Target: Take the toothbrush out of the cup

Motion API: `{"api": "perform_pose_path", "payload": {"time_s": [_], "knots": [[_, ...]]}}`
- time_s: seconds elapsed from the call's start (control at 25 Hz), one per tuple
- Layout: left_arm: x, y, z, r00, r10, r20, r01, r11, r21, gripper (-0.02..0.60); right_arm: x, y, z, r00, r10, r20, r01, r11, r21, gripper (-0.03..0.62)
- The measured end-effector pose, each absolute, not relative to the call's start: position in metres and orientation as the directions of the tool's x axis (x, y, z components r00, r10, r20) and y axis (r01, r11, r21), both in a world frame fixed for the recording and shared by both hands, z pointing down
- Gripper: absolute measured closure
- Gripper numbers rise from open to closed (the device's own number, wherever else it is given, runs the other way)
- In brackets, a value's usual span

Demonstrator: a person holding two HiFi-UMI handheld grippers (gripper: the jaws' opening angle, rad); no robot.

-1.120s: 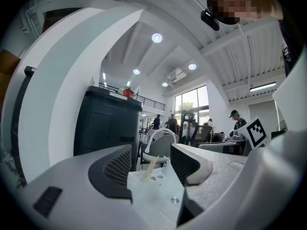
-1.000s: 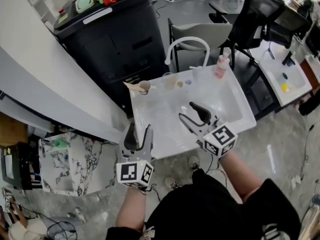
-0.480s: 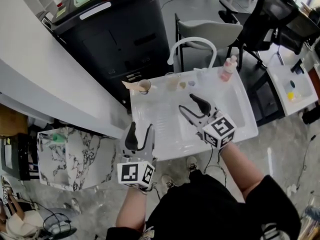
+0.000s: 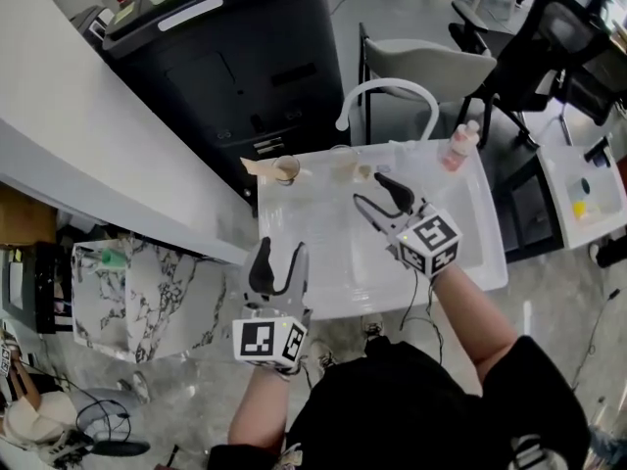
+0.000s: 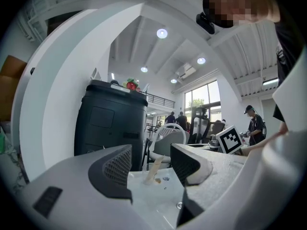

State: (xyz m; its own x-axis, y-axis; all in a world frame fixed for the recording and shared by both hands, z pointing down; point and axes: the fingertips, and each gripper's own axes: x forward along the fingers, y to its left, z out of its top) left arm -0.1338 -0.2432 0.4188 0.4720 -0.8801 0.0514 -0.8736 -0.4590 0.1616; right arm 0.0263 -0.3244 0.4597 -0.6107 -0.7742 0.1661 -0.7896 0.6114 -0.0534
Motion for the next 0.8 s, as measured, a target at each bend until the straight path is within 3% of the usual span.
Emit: {"api": "perform_pose_path", "payload": {"time_s": [0.8], "knots": [[-0.134,-0.269,0.449,0.403,-0.908,0.112,-0.907,-0.38,0.181,0.347,0.025,-0.407,0.544,-0.666,-0.69,0.282,-0.732,0.677,-0.073,0.364]]}}
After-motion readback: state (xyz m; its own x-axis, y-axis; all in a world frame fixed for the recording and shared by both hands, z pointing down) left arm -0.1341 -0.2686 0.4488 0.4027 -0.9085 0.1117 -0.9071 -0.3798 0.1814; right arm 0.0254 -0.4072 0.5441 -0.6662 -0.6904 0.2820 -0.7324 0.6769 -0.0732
